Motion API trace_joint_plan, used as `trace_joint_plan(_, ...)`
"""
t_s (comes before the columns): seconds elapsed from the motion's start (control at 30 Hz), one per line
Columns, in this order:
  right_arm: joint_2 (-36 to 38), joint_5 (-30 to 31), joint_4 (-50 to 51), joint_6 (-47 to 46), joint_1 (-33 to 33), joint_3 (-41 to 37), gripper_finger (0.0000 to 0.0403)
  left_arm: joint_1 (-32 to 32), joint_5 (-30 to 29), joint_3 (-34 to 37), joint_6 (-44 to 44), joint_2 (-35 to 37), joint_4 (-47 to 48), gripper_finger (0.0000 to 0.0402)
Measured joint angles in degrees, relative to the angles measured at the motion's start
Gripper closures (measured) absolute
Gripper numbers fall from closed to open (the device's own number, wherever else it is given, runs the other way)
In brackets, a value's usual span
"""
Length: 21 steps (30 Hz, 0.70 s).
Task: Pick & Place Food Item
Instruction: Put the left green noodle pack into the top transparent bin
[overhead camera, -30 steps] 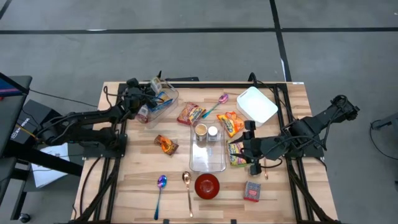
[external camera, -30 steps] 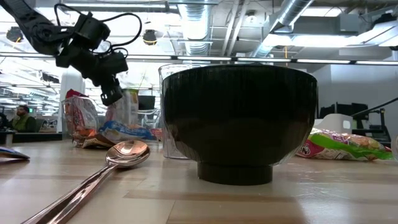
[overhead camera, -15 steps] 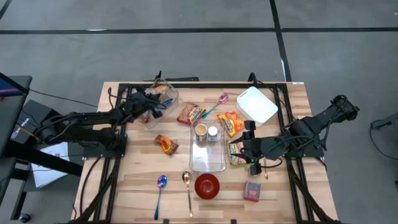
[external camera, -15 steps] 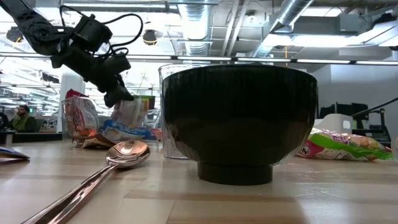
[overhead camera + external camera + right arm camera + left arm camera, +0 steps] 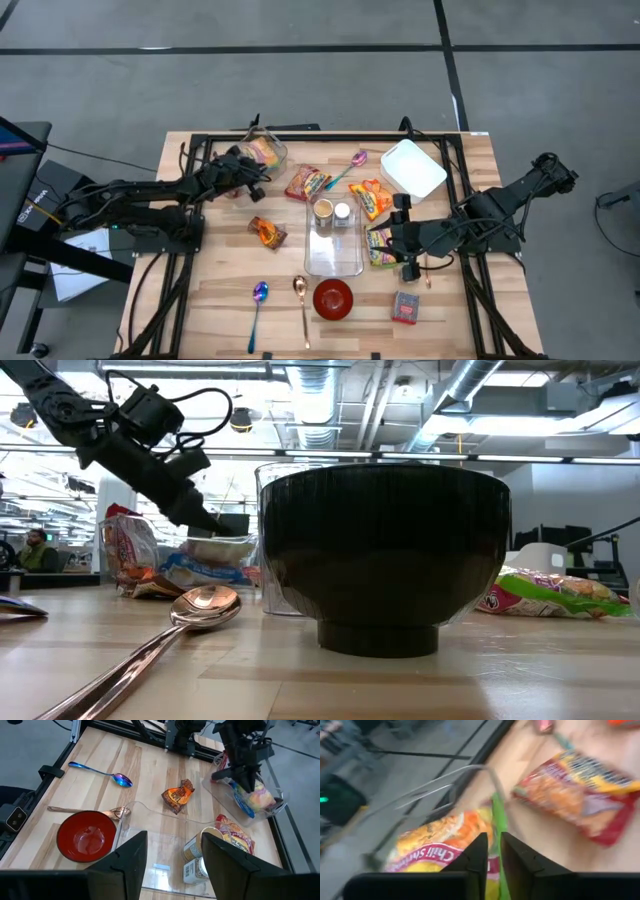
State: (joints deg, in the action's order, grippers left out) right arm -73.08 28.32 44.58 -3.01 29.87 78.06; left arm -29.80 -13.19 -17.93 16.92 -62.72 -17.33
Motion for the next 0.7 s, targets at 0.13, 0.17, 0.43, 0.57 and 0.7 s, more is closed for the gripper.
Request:
trace_joint_plan(0.13, 0.0, 0.0, 0.0, 0.0, 0.0, 0.0, 0.0223, 0.0, 3.1, 0.0, -2.6, 0.0, -0.8, 0.0321)
trace_joint_plan(0.17, 0.0, 0.0, 0.0, 0.0, 0.0, 0.0, 0.0223, 0.0, 3.1, 0.0, -2.6, 0.1, -1.4, 0.0315)
trace_joint_plan(0.43, 0.0, 0.0, 0.0, 0.0, 0.0, 0.0, 0.0223, -0.1, -8.2, 0.0, -3.8, 0.1, -7.6, 0.0309)
trace_joint_plan(0.57, 0.0, 0.0, 0.0, 0.0, 0.0, 0.0, 0.0223, -0.8, -9.9, 0.0, -5.6, 0.1, -5.4, 0.0345)
trace_joint_plan(0.7, 0.0, 0.0, 0.0, 0.0, 0.0, 0.0, 0.0223, -2.1, -9.9, 0.0, -8.0, 0.0, -4.1, 0.0392)
